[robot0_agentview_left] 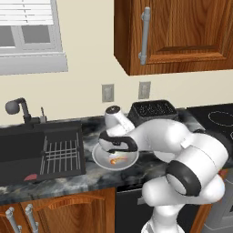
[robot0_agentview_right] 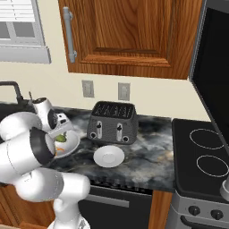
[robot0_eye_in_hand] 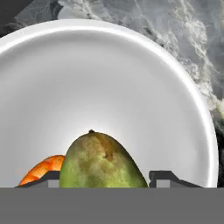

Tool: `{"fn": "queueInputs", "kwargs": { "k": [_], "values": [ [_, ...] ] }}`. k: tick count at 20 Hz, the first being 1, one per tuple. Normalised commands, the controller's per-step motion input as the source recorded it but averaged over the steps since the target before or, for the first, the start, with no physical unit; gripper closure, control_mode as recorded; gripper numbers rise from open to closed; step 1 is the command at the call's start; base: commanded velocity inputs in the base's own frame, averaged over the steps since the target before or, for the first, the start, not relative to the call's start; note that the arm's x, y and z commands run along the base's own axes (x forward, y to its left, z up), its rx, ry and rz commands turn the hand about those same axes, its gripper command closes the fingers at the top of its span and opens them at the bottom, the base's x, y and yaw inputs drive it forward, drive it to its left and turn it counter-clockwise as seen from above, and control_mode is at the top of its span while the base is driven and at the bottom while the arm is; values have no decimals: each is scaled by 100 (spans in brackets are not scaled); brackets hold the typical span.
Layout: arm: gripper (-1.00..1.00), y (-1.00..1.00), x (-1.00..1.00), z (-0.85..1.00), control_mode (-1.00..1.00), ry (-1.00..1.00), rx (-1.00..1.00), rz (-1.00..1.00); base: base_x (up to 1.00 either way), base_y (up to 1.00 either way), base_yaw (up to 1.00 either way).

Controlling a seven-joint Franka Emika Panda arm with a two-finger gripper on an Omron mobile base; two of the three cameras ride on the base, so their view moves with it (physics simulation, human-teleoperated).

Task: Remove the mango from the bowl and place it on the small plate. Then place the bowl with only the shrimp in the microwave, close the door, and press the start button to microwave the shrimp.

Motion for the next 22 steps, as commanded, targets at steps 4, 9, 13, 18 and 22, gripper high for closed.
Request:
{"fn": "queueInputs", "kwargs": {
  "k": [4,9,13,18,22],
  "values": [
    [100,-30,-52,79,-100,-25,0,-1,0,0,0],
    [100,-73,-50,80,-100,-15,2,-7,0,0,0],
    [100,-100,-30,53,-100,-1,10,-14,0,0,0],
    [100,-100,-32,18,-100,0,21,-18,0,0,0],
    [100,-100,-13,0,-100,7,20,-20,0,0,0]
  ]
}}
